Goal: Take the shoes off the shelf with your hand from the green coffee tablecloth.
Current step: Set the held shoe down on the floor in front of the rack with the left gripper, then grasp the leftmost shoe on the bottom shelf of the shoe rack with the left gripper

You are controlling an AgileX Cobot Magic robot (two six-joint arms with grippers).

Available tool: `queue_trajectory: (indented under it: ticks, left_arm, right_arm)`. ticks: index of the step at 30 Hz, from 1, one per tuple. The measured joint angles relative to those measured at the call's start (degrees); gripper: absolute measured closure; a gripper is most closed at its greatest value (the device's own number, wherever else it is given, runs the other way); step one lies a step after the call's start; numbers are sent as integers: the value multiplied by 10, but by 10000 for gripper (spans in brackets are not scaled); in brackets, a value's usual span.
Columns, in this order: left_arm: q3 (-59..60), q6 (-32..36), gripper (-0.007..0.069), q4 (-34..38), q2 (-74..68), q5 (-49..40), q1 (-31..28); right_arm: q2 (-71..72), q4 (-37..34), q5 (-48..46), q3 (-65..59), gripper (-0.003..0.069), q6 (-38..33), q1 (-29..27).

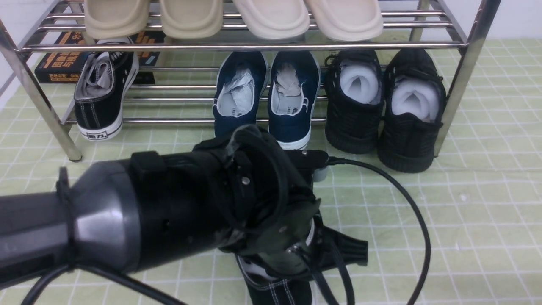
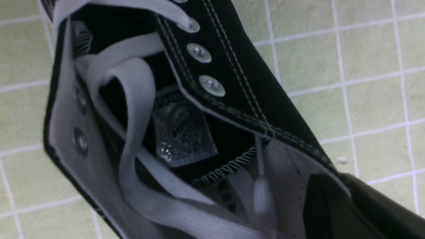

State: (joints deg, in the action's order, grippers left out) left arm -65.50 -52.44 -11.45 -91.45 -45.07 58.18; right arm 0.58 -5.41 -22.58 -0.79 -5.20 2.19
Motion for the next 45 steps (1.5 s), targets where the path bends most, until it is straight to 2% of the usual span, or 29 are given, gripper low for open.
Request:
queue_trajectory:
  ticks: [9, 13, 20, 22, 25, 28, 29, 30, 31, 32, 33, 34, 35, 36, 39, 42, 43, 45]
  left_arm:
    - [0, 21, 601, 14, -2, -17, 0]
    - [0, 22, 567, 29, -11, -17, 0]
    - [-10, 31, 373, 43, -13, -16, 0]
    - [-22, 47, 288, 27, -11, -23, 0]
    - [-39, 54, 235, -3, -2, -54, 0]
    - [-65, 55, 256, -46, 12, -112, 0]
    - [-85, 55, 309, -76, 22, -165, 0]
    - [-88, 55, 319, -86, 25, -179, 0]
    - [-100, 55, 368, -112, 34, -209, 0]
    - [-112, 58, 463, -148, 50, -230, -4]
    - [-116, 58, 524, -164, 62, -238, -9]
    - [-116, 58, 535, -164, 62, -239, -11]
    - [-117, 59, 588, -177, 79, -245, -23]
    - [-117, 62, 608, -179, 88, -248, -35]
    - [-115, 73, 621, -180, 99, -252, -81]
    - [-106, 100, 621, -167, 101, -252, -190]
    - [-106, 102, 621, -166, 101, -252, -204]
    - [-102, 139, 621, -142, 101, -252, -288]
  right_arm:
    - [0, 0, 0, 0, 421, 0, 0]
    - [0, 0, 0, 0, 421, 0, 0]
    - [0, 0, 0, 0, 421, 0, 0]
    - [0, 0, 0, 0, 421, 0, 0]
    - [0, 0, 0, 0, 421, 0, 0]
    - [0, 0, 0, 0, 421, 0, 0]
    - [0, 0, 0, 0, 421, 0, 0]
    - [0, 0, 0, 0, 421, 0, 0]
    - [0, 0, 0, 0, 421, 0, 0]
    - [0, 0, 0, 0, 421, 0, 0]
    - [0, 0, 0, 0, 421, 0, 0]
    - [0, 0, 0, 0, 421, 0, 0]
    - [0, 0, 0, 0, 421, 0, 0]
    - [0, 0, 0, 0, 421, 0, 0]
    - [0, 0, 0, 0, 421, 0, 0]
    - [0, 0, 0, 0, 421, 0, 0]
    - [0, 0, 0, 0, 421, 0, 0]
    - [0, 0, 0, 0, 421, 0, 0]
